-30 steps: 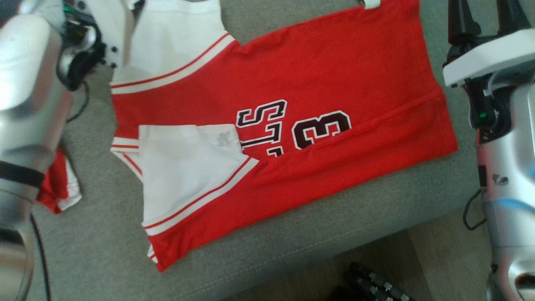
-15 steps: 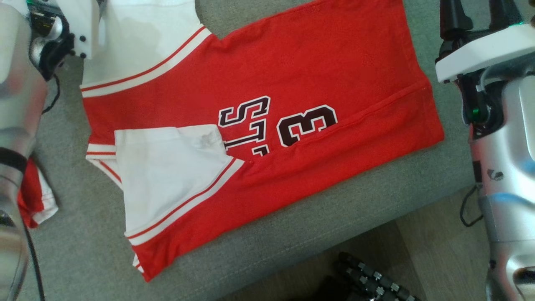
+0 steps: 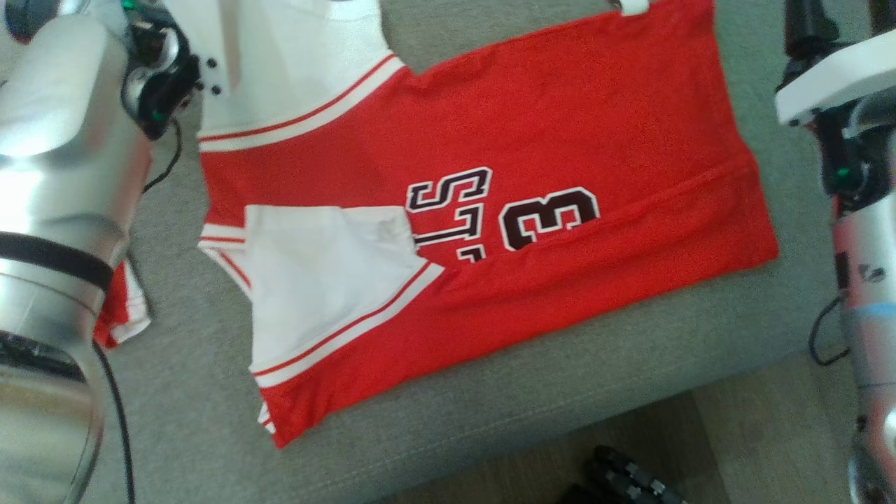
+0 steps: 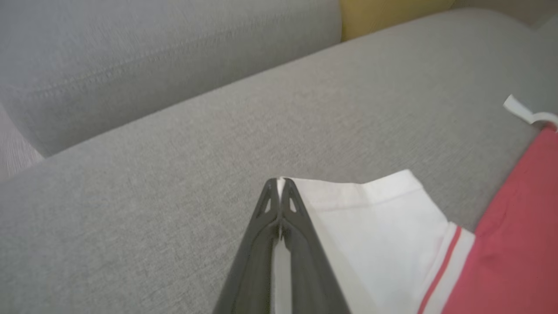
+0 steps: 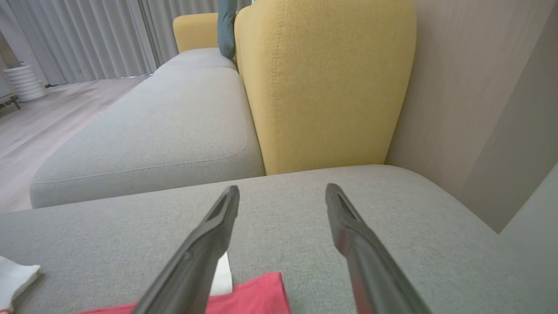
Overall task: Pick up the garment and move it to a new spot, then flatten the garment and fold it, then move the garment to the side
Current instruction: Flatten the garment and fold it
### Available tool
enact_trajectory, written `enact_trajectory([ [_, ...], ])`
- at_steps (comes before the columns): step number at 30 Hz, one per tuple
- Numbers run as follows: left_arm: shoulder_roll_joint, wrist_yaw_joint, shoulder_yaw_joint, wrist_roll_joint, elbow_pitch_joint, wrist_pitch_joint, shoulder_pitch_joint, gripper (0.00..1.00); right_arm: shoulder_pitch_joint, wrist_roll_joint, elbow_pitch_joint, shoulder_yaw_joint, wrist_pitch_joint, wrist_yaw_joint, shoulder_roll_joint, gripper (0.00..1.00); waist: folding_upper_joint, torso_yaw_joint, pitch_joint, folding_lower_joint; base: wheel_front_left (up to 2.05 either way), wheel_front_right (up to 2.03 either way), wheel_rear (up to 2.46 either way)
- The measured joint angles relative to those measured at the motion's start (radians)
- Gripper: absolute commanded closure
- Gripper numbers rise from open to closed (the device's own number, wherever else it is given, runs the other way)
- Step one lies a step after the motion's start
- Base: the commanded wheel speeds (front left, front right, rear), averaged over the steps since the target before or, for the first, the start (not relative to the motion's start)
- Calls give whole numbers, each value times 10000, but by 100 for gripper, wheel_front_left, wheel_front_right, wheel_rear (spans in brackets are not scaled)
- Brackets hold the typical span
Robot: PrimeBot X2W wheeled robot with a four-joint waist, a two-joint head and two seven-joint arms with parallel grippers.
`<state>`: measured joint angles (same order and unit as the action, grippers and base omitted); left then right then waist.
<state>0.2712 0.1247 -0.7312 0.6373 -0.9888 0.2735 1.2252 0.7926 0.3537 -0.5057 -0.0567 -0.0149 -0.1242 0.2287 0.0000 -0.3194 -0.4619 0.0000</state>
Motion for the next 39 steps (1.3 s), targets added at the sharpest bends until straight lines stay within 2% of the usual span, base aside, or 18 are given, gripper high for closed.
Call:
enact_trajectory([
  [7,-527,-17,274,236,832,-1402,-2,100,309,-4,-598,188,-288,0,537,0,0,773,235,0,0,0,0],
  [12,-731,-105,288,259,1689,-1705,-152,100,683,-29,-1379,144,-665,0,995,0,0,1316,327,0,0,0,0],
  [19,-704,-370,150,270,3076,-1542,-656,100,1021,-29,-2911,4,-1216,0,1563,0,0,1847,254,0,0,0,0],
  [26,-441,-719,-12,336,4190,-1087,-1013,100,1161,-111,-4138,-389,-1716,0,1685,0,0,2010,55,0,0,0,0],
  [34,-113,-986,-35,336,4918,-734,-1156,100,1665,-102,-4761,-581,-1657,0,1701,0,0,2013,-233,0,0,0,0],
  [39,6,-1118,-40,336,5237,-577,-1156,100,1870,-113,-5035,-1049,-1605,0,1678,0,0,2015,-383,0,0,0,0],
])
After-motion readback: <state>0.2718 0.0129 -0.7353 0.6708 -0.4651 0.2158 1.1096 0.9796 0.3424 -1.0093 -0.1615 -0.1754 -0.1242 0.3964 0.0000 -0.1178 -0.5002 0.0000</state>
